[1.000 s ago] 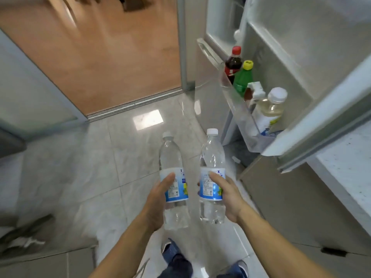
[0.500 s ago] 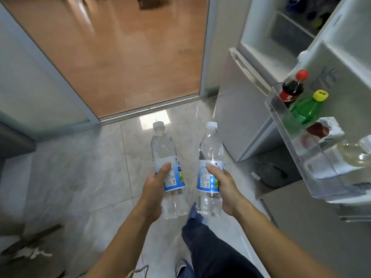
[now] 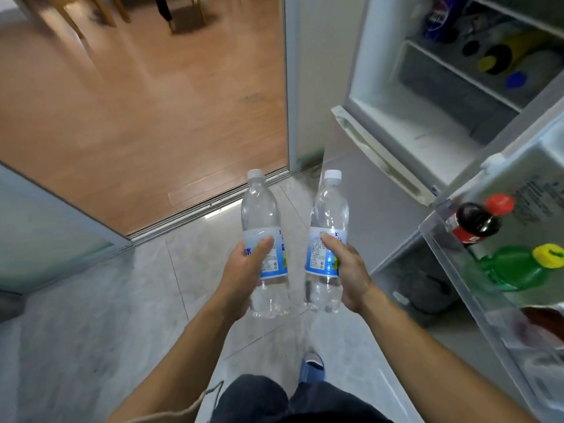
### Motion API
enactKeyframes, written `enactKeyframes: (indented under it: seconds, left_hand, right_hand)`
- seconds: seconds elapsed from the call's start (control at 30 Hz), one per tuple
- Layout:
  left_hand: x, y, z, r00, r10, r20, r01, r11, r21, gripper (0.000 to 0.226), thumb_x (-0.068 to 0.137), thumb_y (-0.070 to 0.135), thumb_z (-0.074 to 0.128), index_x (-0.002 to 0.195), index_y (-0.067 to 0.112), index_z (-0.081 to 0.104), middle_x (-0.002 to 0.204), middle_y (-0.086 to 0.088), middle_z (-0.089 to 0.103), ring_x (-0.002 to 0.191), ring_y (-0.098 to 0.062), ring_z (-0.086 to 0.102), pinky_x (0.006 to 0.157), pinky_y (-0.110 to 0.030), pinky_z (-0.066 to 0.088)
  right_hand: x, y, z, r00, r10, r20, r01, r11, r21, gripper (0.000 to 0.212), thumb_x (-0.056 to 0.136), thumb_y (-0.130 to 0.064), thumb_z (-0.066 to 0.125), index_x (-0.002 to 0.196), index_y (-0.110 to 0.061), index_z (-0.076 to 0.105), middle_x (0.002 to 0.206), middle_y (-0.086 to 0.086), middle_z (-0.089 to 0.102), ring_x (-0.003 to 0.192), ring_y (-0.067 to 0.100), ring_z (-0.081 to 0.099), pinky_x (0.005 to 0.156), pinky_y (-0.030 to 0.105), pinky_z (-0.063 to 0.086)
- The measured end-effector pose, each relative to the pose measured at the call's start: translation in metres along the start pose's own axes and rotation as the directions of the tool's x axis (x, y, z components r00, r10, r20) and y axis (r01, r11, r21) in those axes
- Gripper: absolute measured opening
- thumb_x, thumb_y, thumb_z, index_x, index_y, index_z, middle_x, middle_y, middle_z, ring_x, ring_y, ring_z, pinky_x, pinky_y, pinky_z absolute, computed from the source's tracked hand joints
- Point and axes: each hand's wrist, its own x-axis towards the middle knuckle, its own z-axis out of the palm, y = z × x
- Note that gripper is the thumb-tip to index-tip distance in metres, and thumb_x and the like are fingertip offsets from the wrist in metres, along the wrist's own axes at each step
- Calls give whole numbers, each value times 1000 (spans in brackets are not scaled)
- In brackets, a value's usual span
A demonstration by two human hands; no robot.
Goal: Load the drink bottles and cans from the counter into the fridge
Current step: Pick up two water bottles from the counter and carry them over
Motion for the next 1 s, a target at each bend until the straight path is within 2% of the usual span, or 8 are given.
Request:
enactKeyframes:
  seconds: [0.17,0.27,0.4,0.53,0.67,0.77,0.83,1.0]
  left_hand:
    - [74,37,10,993,-19,118,16,1000,25,25,92,41,61,108,22,65,90,-3,77,80,-22,76,59,-28,59]
    - [124,59,16,978,-43,202,31,998,60,24,91,40,64,108,22,66,91,-5,78,83,-24,75,70,-39,62]
    - [187,100,25,942,-52,332,17,994,109,22,91,38,65,107,24,66,94,-6,77,87,-26,75,83,-49,59]
    - [235,154,45,873,-9,488,-85,982,169,31,90,39,65,117,23,63,100,-3,76,92,-25,74,88,-47,56]
    - [265,194,80,791,13,611,-139,977,159,32,89,36,68,116,20,62,100,-4,76,91,-24,74,82,-43,59]
    - [279,219,115,728,16,686,-155,978,142,27,88,34,69,111,22,64,96,-2,77,86,-20,75,72,-34,59]
    - [285,236,141,685,11,729,-155,979,130,31,86,35,72,114,21,65,97,-4,77,85,-21,75,73,-36,58]
    - [294,277,202,606,6,796,-116,990,81,42,70,37,74,109,22,68,97,-11,75,79,-28,72,76,-47,57]
  right_hand:
    - [47,-33,-1,987,-10,-162,19,998,55,45,84,-46,69,115,-13,66,101,11,77,96,32,73,90,50,57]
    - [74,-53,3,964,-29,-263,55,994,92,46,85,-42,69,119,-12,63,101,11,77,96,33,73,92,51,56]
    - [101,-86,19,911,-79,-405,146,980,137,48,85,-40,69,123,-12,60,102,11,76,94,30,74,80,42,61]
    - [121,-123,29,844,-116,-524,226,962,152,43,90,-37,65,124,-10,61,105,15,75,96,33,73,78,40,60]
    - [126,-156,25,776,-154,-612,318,933,168,33,90,-36,65,114,-14,67,97,9,78,82,25,76,61,28,58]
    - [130,-177,10,684,-175,-708,389,909,151,33,89,-35,67,114,-13,67,98,9,78,87,27,75,75,34,59]
    - [134,-196,-4,622,-183,-761,433,891,140,36,87,-35,69,115,-14,67,101,10,77,92,27,74,89,40,57]
    - [142,-254,-42,536,-262,-802,559,823,105,32,88,-40,68,111,-17,69,97,9,77,83,23,74,78,38,61]
